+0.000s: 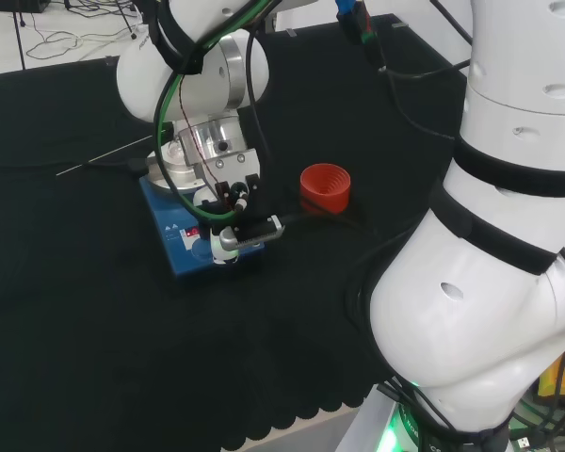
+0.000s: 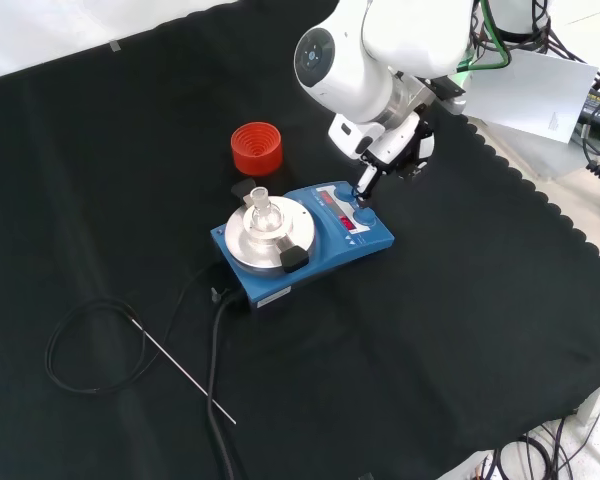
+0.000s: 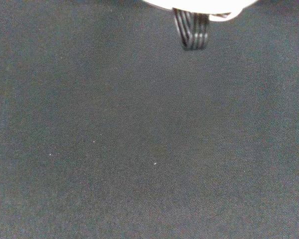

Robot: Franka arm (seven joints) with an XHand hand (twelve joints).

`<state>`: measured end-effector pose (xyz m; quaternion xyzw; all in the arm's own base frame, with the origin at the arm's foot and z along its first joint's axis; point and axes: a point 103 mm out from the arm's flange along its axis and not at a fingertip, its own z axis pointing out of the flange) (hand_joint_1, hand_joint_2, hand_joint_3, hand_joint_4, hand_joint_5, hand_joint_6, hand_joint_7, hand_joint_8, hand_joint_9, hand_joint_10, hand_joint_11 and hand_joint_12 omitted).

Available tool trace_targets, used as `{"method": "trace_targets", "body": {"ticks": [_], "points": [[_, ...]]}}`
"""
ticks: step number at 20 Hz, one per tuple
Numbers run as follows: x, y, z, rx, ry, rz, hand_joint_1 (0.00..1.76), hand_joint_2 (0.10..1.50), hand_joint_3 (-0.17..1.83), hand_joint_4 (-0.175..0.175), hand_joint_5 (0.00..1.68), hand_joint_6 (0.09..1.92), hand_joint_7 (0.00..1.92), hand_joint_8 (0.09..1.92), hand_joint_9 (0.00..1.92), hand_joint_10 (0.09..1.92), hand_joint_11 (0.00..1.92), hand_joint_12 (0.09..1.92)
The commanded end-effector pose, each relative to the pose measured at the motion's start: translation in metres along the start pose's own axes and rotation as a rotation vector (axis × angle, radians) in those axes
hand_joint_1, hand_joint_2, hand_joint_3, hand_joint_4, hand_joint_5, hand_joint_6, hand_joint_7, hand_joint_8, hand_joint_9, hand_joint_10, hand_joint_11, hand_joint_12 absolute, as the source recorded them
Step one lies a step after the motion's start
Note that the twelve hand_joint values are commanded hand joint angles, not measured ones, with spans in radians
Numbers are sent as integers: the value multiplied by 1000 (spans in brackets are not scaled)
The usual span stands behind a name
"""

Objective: Turn on the heater.

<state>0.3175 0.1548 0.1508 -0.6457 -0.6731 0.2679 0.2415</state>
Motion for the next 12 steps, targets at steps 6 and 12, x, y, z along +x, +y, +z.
{"method": "trace_targets", "body": {"ticks": [6,12], "points": [[-1,4,2,-2,-8,-6,1415,745,927,-41,295,609,1496,1920,1549,1758,1129,1356],[0,7,3,-6,-15,-9,1415,743,931,-41,297,610,1495,1920,1551,1755,1129,1357]]}}
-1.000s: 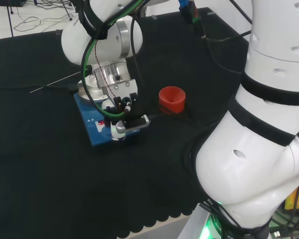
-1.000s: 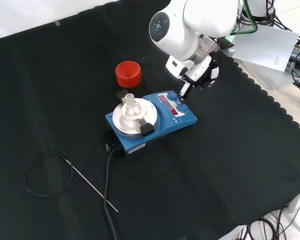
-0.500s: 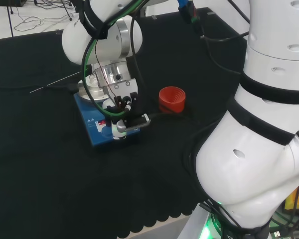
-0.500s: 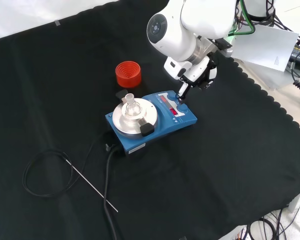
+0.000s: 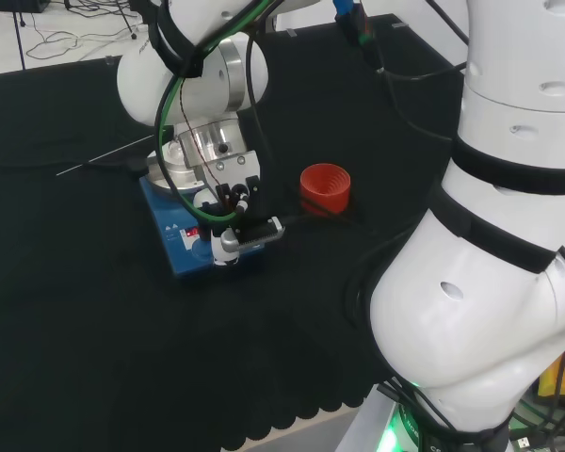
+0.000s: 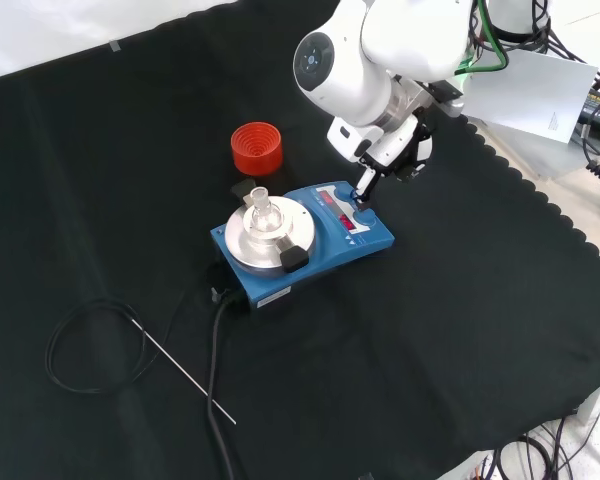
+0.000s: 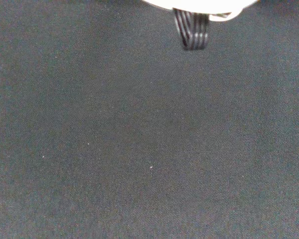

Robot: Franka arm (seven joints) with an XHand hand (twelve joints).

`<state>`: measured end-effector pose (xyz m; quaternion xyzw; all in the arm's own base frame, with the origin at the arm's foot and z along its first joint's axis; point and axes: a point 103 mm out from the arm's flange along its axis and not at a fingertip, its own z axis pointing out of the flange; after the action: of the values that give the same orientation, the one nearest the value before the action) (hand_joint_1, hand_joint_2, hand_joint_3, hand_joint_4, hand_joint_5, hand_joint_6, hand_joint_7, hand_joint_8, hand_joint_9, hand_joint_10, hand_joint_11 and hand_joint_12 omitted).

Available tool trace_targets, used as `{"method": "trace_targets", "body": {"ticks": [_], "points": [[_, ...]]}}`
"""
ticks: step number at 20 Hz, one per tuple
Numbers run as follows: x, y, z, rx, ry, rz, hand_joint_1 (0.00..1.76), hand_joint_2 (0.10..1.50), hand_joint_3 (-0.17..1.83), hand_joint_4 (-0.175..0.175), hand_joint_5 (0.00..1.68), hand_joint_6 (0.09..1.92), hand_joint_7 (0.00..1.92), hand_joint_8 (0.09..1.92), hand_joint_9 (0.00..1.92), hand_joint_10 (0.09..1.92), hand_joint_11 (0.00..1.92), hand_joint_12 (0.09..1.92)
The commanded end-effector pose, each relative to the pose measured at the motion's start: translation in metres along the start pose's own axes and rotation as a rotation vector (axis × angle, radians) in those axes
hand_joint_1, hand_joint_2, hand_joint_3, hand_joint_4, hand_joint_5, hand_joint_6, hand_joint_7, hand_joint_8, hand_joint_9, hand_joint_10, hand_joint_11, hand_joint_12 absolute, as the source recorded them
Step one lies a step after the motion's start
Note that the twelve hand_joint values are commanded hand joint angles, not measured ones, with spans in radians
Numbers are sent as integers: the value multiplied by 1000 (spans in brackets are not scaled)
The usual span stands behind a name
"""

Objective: Turn on the heater.

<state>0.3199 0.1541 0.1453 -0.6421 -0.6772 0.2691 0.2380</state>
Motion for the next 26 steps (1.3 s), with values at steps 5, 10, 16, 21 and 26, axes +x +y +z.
{"method": "trace_targets", "body": {"ticks": [5,10,16,21,26], "points": [[1,4,0,0,-7,-3,1415,741,934,-41,298,611,1496,1920,1552,1753,1128,1357],[1,7,-1,5,-5,-7,1415,740,937,-42,302,613,1498,1920,1553,1751,1128,1358],[-2,9,5,23,-15,-3,1415,739,941,-45,319,624,1499,1920,1555,1748,1129,1359],[-1,6,4,20,-11,-7,1416,738,944,-49,348,644,1500,1920,1556,1746,1128,1360],[2,-5,-20,-37,12,-17,1416,738,946,-51,356,653,1501,1920,1557,1745,1127,1361]]}}
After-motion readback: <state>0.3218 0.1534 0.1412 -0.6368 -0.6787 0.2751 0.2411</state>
